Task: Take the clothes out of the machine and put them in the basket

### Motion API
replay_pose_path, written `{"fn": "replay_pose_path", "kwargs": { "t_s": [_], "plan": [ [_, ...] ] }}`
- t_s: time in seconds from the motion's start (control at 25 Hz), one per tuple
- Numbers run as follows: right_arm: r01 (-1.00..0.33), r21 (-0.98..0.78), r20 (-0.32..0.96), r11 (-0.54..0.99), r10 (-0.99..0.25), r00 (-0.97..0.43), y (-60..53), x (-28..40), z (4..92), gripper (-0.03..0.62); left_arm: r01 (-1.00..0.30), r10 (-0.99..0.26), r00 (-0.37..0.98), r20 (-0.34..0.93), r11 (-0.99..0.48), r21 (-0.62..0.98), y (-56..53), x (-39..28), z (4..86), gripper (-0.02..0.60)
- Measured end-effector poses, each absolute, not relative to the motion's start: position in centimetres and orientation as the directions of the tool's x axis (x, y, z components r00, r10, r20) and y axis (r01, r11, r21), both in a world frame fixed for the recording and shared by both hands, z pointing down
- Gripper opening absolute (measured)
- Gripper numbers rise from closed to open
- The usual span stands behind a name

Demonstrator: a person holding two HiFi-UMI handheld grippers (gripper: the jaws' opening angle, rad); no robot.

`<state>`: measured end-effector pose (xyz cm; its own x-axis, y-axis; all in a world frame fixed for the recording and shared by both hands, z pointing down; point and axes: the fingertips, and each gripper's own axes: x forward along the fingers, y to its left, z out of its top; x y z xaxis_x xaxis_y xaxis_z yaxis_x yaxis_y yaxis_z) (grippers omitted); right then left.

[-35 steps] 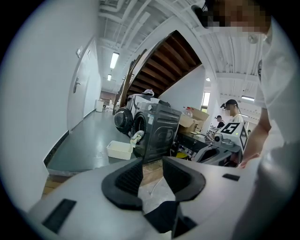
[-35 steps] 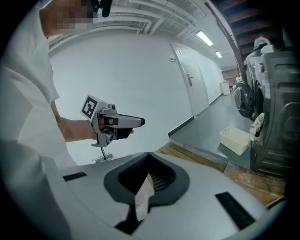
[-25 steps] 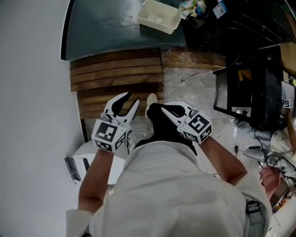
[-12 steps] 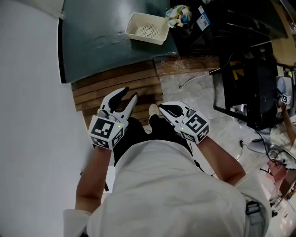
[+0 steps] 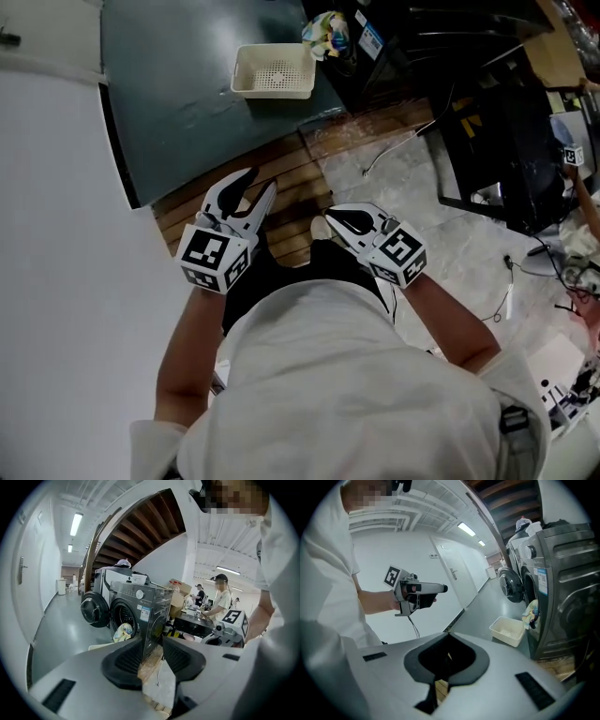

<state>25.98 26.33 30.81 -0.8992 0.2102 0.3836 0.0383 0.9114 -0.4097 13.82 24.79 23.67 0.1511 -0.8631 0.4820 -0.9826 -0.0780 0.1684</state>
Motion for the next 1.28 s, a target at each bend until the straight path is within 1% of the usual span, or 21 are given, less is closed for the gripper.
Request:
{"fn": "replay_pose_path", "kwargs": {
  "t_s": [0.12, 0.32, 0.6, 0.92, 1.08, 1.28],
  "plan": [
    [-0.012, -0.411, 0.404, 0.912, 0.171, -0.899, 25.4, 25.2, 31.0, 0.003, -0.976, -0.856, 0.193, 0.48, -0.114, 0.188, 23.6, 12.7, 23.8, 0.138],
    [-0.075, -0.404, 0.421, 0.912, 0.113, -0.9, 24.2, 20.8, 30.8, 0.003, -0.963, -0.836, 0.259, 0.484, -0.184, 0.198, 22.0, 8.9, 24.3, 0.141],
    [-0.187, -0.386, 0.449, 0.903, 0.006, -0.894, 22.4, 12.5, 30.1, 0.003, -0.924, -0.809, 0.38, 0.448, -0.311, 0.223, 18.0, 1.8, 24.3, 0.146],
    [-0.322, -0.359, 0.471, 0.876, -0.128, -0.873, 21.0, 3.4, 27.8, 0.003, -0.852, -0.726, 0.523, 0.447, -0.465, 0.243, 15.3, -5.7, 23.3, 0.156],
    [-0.414, -0.353, 0.484, 0.839, -0.215, -0.848, 20.6, 1.1, 25.5, 0.003, -0.809, -0.674, 0.586, 0.45, -0.523, 0.269, 13.9, -8.1, 22.5, 0.161],
    [-0.485, -0.342, 0.495, 0.805, -0.284, -0.821, 20.4, -0.6, 23.2, 0.003, -0.77, -0.628, 0.632, 0.454, -0.575, 0.278, 11.8, -9.5, 21.8, 0.189]
  ]
}}
